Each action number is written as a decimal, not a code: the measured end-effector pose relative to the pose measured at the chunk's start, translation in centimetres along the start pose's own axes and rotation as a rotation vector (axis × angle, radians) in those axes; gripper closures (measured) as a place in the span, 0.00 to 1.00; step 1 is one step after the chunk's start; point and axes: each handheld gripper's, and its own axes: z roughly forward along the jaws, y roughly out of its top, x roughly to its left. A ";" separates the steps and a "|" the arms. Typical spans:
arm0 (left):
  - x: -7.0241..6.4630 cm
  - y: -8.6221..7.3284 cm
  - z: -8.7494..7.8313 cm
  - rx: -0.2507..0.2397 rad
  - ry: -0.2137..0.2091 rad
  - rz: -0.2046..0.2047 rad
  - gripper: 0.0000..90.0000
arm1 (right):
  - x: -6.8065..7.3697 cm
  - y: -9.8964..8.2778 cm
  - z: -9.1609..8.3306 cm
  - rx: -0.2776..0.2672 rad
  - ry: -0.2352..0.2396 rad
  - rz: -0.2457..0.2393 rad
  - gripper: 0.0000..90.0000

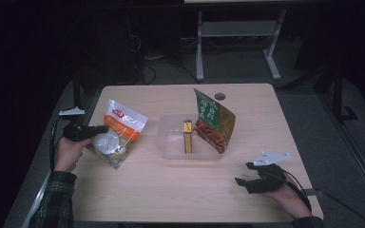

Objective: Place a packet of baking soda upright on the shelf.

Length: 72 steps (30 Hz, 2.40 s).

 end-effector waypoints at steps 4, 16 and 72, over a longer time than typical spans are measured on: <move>-1.3 0.3 -0.9 -0.023 -0.025 0.024 1.00 | 0.1 0.1 0.0 -0.017 0.021 0.014 0.27; -3.7 0.5 -3.2 -0.088 -0.031 0.087 1.00 | 1.2 0.8 0.1 -0.006 0.065 0.019 0.33; -19.8 -1.7 -0.1 -0.087 -0.434 0.278 1.00 | 7.7 9.7 5.0 -0.328 0.489 -0.080 0.77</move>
